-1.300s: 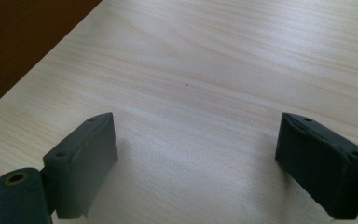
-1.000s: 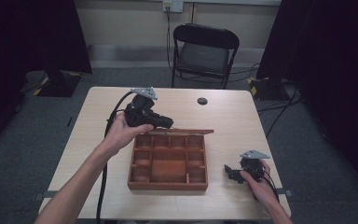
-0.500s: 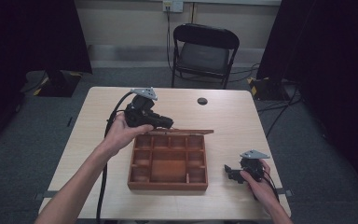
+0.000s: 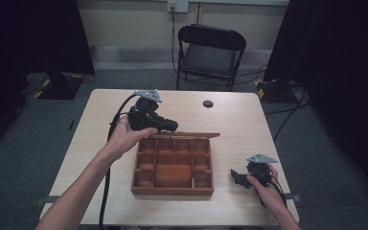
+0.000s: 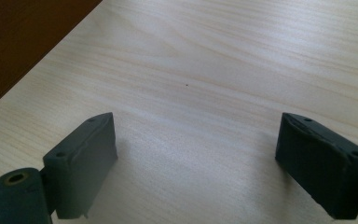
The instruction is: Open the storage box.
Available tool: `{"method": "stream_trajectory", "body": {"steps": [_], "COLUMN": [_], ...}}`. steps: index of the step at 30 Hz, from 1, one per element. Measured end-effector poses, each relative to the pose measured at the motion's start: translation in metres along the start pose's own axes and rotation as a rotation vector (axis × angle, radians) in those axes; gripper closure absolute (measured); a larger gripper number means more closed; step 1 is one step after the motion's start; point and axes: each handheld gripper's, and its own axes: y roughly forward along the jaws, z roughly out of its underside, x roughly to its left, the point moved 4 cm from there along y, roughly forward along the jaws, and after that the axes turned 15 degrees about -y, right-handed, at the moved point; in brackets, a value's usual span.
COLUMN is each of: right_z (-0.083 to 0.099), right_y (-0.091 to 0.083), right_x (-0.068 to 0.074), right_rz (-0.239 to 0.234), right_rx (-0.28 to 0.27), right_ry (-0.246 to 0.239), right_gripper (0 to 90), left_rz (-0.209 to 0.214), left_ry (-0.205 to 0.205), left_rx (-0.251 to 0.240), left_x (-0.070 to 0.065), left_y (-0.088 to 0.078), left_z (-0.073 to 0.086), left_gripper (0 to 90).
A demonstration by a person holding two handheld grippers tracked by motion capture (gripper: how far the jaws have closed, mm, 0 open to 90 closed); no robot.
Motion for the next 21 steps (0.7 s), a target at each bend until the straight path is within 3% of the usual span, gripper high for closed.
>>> {"method": "stream_trajectory", "body": {"steps": [21], "right_z": [0.0], "right_y": [0.0], "right_x": [0.0], "right_rz": [0.0], "right_rx": [0.0], "right_ry": [0.0], "right_gripper": [11.4], "left_rz": [0.007], "left_ry": [0.002], "left_rx": [-0.002], "left_x": [0.0004], "left_y": [0.0], "left_z": [0.001], "left_gripper": [83.8]}}
